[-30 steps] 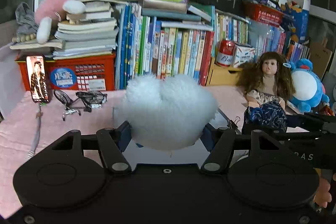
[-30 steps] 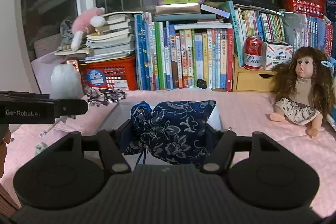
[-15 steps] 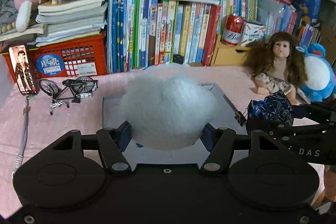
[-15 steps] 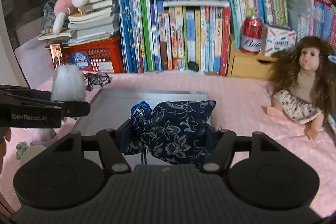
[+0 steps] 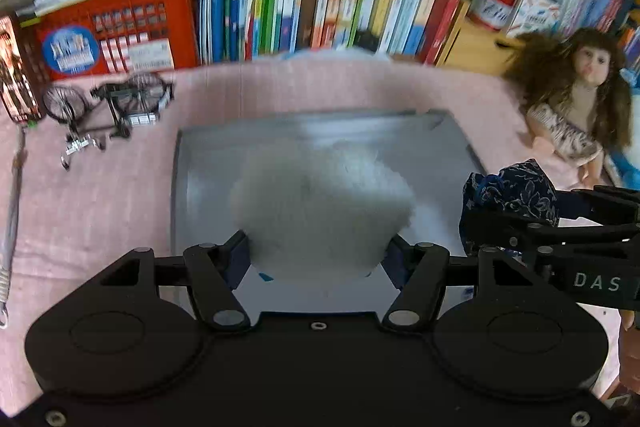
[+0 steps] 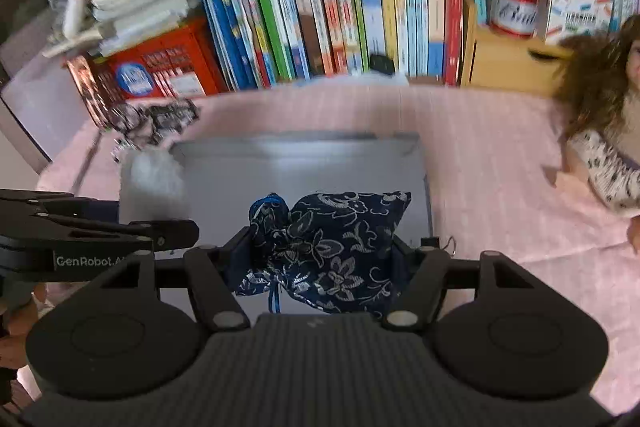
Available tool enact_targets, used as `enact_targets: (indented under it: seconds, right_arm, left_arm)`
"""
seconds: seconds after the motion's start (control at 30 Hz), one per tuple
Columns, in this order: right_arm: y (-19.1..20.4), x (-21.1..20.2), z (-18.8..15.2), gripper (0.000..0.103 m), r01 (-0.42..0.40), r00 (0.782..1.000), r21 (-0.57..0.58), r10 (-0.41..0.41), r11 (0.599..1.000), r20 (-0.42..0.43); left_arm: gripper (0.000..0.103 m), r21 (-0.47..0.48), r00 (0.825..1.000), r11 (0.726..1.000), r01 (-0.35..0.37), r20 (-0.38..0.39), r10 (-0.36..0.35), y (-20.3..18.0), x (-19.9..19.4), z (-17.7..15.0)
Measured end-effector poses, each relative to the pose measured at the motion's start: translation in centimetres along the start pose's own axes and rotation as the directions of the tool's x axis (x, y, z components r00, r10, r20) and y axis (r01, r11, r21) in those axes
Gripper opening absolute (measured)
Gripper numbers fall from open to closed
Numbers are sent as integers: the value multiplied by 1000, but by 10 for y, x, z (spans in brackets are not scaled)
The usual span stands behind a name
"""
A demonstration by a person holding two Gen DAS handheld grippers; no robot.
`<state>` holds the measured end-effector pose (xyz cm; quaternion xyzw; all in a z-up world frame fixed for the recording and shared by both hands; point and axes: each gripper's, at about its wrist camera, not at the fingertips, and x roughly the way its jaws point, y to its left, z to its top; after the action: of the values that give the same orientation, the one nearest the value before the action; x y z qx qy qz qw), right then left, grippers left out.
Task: Organize soft objects
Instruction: 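Carry the white ball with the left tool while the right tool carries the pouch to the grey tray, then lower and release the white ball in the tray while the right tool releases the pouch there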
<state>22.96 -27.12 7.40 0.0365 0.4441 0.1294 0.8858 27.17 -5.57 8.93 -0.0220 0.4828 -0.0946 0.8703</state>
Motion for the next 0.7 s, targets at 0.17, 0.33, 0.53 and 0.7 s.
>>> enact_targets:
  seconds: [0.17,0.33,0.53,0.7]
  right_arm:
    - [1,29,-4,70,6,996,-24,-8,1000,-90]
    - [4,48,-7,70,9,988,-66,-19,998,-151]
    - [4,62,-11,72,10,982,-71,-24,997,-188]
    - [3,67,-16,73,8,979,-78,-24,997,-203]
  left_arm:
    - [63,-12,996,1000,-13,-89,12,1,26,1]
    - [64,-6,987,999,-37,-159,36,1,44,-1]
    - [64,-27,979,999,-45,-201,39,4,58,-4]
    - [64,-20,975,998,-54,-216,48,4,64,-6]
